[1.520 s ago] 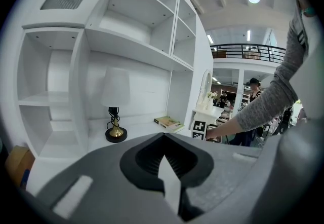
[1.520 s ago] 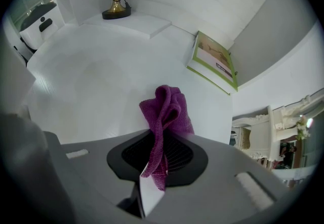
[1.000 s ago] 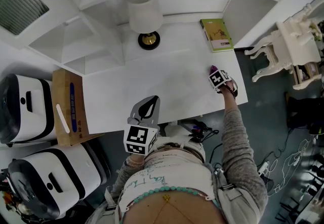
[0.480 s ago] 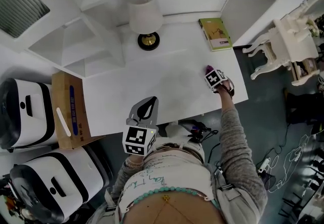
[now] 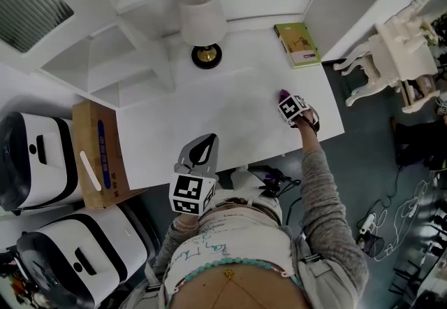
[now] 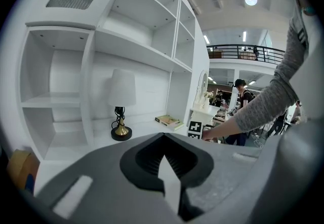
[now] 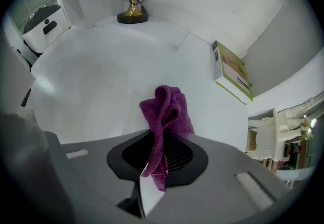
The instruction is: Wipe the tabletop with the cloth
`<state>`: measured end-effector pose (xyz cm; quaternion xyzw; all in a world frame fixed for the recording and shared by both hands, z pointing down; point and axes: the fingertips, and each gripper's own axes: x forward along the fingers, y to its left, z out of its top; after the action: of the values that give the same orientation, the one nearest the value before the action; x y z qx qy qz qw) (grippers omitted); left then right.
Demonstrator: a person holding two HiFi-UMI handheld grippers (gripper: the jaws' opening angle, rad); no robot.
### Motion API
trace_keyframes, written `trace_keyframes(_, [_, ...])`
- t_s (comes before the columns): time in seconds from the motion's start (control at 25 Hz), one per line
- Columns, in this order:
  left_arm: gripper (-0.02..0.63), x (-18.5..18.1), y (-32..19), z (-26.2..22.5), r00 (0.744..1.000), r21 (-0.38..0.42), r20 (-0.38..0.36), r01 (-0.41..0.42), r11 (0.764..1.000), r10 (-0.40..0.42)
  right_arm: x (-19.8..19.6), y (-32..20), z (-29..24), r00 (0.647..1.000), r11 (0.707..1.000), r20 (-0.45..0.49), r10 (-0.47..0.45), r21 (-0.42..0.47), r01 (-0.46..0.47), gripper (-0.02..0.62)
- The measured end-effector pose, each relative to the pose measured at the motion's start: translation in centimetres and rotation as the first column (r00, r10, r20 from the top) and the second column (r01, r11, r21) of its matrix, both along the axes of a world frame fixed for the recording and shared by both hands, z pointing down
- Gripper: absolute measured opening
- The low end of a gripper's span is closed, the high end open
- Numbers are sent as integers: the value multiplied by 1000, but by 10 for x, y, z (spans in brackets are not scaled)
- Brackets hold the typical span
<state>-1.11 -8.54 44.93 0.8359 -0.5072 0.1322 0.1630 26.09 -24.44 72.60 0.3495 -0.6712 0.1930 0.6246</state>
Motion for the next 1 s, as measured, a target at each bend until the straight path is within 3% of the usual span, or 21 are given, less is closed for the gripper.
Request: trace_keyframes(1.0, [2, -37, 17, 2, 1000, -8, -22, 14, 1000, -14, -71, 26, -4, 997, 999, 67, -25, -36, 28, 81])
